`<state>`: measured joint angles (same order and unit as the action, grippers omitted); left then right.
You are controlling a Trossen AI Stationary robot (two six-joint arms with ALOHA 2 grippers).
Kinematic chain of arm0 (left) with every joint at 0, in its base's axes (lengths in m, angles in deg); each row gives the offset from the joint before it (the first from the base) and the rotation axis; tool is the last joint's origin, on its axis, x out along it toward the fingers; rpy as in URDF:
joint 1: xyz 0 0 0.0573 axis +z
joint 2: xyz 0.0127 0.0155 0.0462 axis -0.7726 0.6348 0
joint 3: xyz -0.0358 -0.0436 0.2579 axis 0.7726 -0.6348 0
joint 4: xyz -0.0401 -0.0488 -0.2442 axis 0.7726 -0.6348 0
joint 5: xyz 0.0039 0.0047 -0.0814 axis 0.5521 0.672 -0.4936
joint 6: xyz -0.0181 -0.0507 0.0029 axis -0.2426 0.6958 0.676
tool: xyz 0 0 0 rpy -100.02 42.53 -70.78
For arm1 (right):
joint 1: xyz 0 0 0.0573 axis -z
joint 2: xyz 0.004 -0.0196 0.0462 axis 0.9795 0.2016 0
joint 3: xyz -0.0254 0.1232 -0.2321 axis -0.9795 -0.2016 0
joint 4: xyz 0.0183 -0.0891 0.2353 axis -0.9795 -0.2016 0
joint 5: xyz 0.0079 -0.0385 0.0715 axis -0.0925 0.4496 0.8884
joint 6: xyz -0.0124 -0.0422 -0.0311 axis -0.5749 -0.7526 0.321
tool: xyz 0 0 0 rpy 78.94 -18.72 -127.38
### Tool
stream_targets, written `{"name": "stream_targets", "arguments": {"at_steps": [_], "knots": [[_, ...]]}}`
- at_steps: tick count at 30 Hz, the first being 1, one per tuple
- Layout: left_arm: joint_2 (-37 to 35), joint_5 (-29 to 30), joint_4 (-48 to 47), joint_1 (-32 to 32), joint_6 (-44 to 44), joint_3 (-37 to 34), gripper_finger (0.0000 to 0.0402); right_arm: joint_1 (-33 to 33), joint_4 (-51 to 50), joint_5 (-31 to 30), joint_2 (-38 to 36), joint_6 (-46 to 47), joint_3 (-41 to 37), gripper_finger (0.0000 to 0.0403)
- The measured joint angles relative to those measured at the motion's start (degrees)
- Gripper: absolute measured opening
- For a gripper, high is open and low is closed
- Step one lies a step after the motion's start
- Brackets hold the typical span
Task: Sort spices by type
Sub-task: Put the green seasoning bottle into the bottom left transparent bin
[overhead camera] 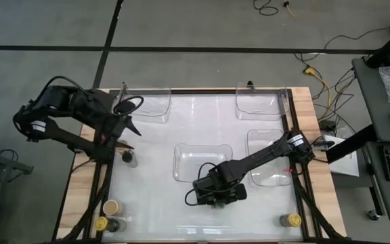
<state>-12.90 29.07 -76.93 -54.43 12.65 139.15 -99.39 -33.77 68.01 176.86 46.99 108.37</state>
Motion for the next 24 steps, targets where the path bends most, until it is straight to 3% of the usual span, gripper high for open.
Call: {"name": "stream_targets", "arguments": {"at_steps": [17,24], "knots": [[-0.85,0.04,2.25,0.00,1.50,0.02,0.0207,0.04,-0.24,-1.50,-0.87,-3.69,-0.02,0.0315],[-0.85,0.07,2.61,0.00,3.52,0.02,0.0207,0.04,-0.53,-3.59,-3.05,-10.93,-0.04,0.0343]]}}
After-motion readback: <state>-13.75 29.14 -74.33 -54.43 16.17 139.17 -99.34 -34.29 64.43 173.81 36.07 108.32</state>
